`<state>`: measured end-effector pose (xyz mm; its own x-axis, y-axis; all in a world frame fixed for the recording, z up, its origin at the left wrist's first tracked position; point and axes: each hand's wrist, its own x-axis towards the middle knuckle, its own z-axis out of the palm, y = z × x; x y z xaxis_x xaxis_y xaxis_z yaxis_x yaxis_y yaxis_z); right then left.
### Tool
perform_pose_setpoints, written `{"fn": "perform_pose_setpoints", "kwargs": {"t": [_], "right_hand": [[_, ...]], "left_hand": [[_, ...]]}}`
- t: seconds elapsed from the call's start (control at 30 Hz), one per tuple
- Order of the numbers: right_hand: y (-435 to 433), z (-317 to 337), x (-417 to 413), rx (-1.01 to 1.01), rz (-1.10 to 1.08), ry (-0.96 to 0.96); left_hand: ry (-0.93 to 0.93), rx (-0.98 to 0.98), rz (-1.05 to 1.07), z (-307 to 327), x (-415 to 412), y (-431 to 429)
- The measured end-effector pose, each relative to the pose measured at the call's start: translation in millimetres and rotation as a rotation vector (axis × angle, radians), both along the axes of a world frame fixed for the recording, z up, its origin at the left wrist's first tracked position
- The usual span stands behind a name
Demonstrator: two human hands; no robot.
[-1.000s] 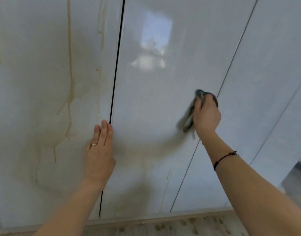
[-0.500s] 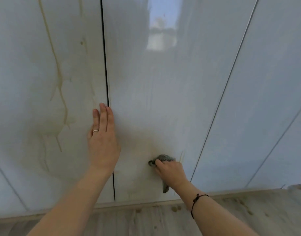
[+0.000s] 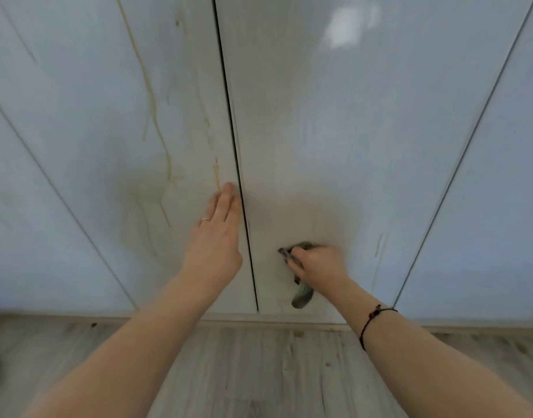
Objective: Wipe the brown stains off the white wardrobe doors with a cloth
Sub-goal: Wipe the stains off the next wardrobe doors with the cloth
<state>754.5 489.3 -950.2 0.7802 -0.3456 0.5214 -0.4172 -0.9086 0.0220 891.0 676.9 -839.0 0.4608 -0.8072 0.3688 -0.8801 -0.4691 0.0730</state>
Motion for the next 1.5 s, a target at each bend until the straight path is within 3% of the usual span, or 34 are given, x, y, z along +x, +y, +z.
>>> {"fn": "perform_pose_setpoints", "kwargs": {"t": [0.03, 0.1, 0.2, 0.3, 0.5, 0.57, 0.63, 0.7, 0.8, 0.87, 0.93, 1.07, 1.13, 1.3, 1.5], "right_hand": [[-1, -21, -4, 0.103, -0.038, 0.223], [-6, -39, -4, 0.219, -0.06, 0.455], [-6, -22, 7, 0.387, -0.036, 0.453], [10, 21, 30, 0.433, 0.063, 0.204], [41, 157, 79, 0.425, 0.202, -0.739], [43, 168, 84, 0.463, 0.194, -0.806], [48, 138, 86, 0.481, 0.161, -0.58], [56, 90, 81, 0.51, 0.071, -0.181], [56, 38, 63, 0.582, -0.046, 0.181], [55, 35, 61, 0.607, -0.083, 0.212], [55, 55, 72, 0.533, -0.065, 0.112], [58, 121, 92, 0.429, 0.036, -0.47], [59, 128, 93, 0.42, 0.033, -0.55], [65, 68, 82, 0.426, 0.004, -0.14], [44, -8, 65, 0.625, -0.003, 0.267]], "left_hand": [[0.073, 0.074, 0.05, -10, 0, 8], [0.195, 0.205, 0.113, -28, 2, 20], [0.205, 0.31, 0.097, -41, 5, 18], [0.112, 0.281, 0.07, -38, 16, -2], [0.194, 0.109, 0.184, -35, 46, -14], [0.233, 0.101, 0.148, -36, 49, -18], [0.304, 0.085, 0.075, -34, 50, -16], [0.426, 0.031, 0.022, -33, 54, -11], [0.408, 0.131, 0.138, -32, 64, -5], [0.452, 0.106, 0.13, -34, 65, -5], [0.499, 0.046, 0.081, -33, 61, -10], [0.527, -0.081, 0.011, -23, 51, -19], [0.527, -0.124, -0.007, -18, 47, -22], [0.48, 0.148, -0.006, -28, 42, -17], [0.425, 0.283, -0.014, -57, 49, -24]]}}
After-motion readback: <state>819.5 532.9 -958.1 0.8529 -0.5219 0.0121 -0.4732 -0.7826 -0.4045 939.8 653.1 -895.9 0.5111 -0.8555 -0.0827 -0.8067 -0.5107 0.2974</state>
